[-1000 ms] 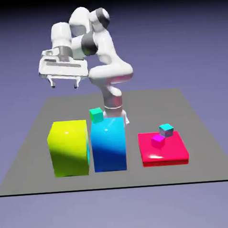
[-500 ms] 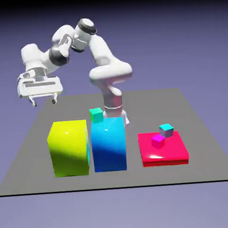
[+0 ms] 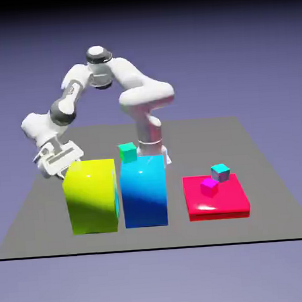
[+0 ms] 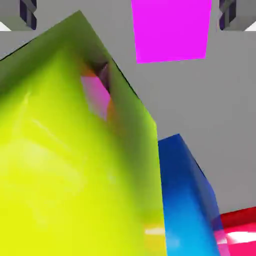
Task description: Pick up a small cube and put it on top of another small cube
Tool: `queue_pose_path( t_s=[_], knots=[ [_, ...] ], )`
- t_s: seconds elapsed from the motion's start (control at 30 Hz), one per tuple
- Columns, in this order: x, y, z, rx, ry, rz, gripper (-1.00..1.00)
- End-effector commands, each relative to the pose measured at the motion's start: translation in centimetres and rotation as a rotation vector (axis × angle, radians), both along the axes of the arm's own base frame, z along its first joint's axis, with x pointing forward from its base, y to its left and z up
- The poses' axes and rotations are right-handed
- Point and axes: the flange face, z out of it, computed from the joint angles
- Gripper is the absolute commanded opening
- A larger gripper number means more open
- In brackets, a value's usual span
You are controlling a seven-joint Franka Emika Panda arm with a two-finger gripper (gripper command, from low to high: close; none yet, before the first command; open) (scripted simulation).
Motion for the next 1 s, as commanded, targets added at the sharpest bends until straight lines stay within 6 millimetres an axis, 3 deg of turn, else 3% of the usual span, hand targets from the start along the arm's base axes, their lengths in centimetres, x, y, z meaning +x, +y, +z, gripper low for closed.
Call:
queue_pose_path(
  t_s=[0.0, 0.03, 0.17, 0.2, 0.23, 0.37, 0.43, 0.53, 0.63, 0.67, 0.8, 0.9, 0.97],
  knots=[
    [0.0, 0.0, 0.0, 0.0, 0.0, 0.001, 0.0],
    [0.0, 0.0, 0.0, 0.0, 0.0, 0.001, 0.0],
    [1.5, 3.4, -5.4, 0.0, 0.0, 0.001, 0.0],
    [1.5, 3.4, -5.4, 0.0, 0.0, 0.001, -1.0],
    [1.5, 3.4, -5.4, 0.0, 0.0, 0.001, -1.0],
    [0.0, 0.0, 0.0, 0.0, -0.001, 0.0, -1.0],
    [1.2, -3.2, 3.6, -0.059, -0.099, -0.034, -1.0],
    [4.8, -4.7, 9.5, -0.125, -0.238, -0.04, -1.0],
    [8.6, -4.9, 15.8, -0.181, -0.38, -0.035, -1.0],
    [10.5, -3.2, 16.9, -0.173, -0.399, -0.009, -1.0],
    [17.6, 7.4, 19.1, -0.1, -0.415, 0.125, -1.0],
    [20.8, 16.1, 19.8, -0.047, -0.401, 0.222, -1.0],
    [21.8, 22.0, 19.9, -0.015, -0.38, 0.285, -1.0]
  ],
)
